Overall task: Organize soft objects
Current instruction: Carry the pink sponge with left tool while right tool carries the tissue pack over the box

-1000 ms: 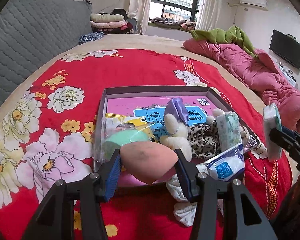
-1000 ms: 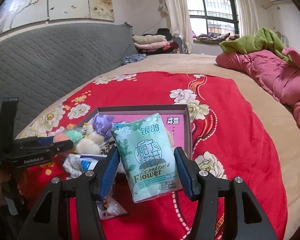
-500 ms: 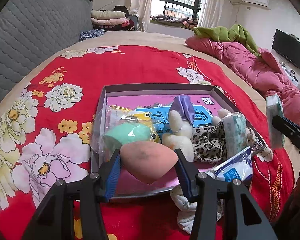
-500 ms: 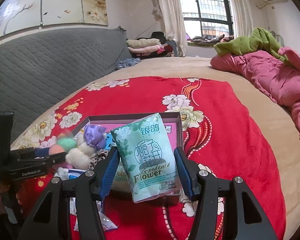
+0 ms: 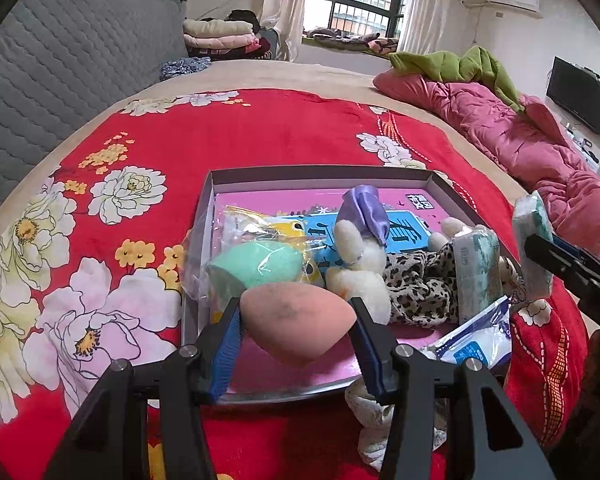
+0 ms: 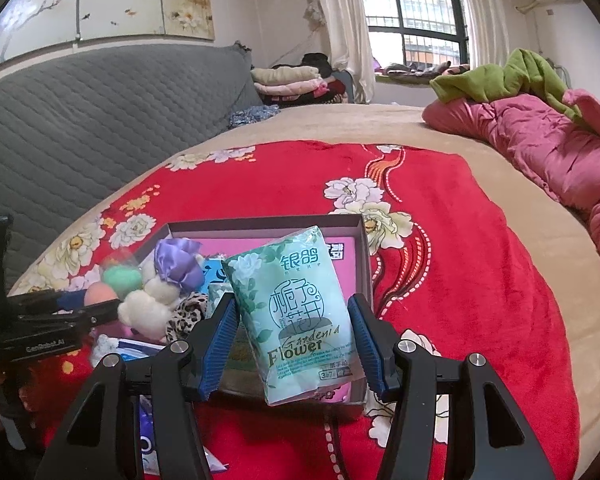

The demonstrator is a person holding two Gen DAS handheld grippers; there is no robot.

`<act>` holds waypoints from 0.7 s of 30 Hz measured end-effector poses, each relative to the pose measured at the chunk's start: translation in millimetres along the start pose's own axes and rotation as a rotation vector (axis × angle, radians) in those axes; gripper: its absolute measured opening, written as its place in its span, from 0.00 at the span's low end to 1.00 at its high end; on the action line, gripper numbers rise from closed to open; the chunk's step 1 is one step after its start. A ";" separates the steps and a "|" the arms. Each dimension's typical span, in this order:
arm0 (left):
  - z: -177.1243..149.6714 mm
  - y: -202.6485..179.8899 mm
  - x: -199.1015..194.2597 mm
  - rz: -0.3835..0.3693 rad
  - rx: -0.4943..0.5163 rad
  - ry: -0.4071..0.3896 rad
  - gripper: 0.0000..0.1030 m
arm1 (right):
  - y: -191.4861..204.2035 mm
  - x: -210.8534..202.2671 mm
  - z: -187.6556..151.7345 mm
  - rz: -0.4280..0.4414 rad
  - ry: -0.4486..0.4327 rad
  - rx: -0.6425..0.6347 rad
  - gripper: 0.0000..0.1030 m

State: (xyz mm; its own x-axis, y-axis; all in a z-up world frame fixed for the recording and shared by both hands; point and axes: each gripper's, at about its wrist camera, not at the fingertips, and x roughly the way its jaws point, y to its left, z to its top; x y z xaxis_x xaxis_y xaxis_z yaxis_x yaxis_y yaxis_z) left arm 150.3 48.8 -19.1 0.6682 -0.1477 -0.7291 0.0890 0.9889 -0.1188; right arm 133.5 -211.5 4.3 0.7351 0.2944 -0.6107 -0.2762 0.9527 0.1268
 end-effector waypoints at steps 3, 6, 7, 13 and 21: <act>0.2 -0.2 0.5 0.000 0.000 -0.001 0.50 | -2.0 3.7 -0.3 -0.003 0.006 0.006 0.56; 0.3 0.0 1.1 0.003 0.000 0.000 0.50 | -3.1 8.5 -1.3 -0.008 0.019 0.010 0.56; 0.5 0.3 2.2 0.002 -0.002 0.002 0.50 | -3.6 10.6 -1.9 -0.008 0.027 0.013 0.56; 1.4 -0.3 3.1 0.004 -0.002 0.002 0.50 | -3.5 17.3 -4.6 -0.008 0.043 0.015 0.56; 2.1 3.1 1.0 0.009 -0.015 -0.006 0.50 | -1.1 19.7 -5.6 0.000 0.040 0.003 0.56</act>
State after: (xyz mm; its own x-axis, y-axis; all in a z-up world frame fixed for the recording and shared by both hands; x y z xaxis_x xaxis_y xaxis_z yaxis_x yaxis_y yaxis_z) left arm 152.8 51.7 -18.8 0.6737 -0.1388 -0.7258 0.0718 0.9899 -0.1226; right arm 144.8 -207.1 -12.3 0.7101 0.2908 -0.6412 -0.2738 0.9531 0.1290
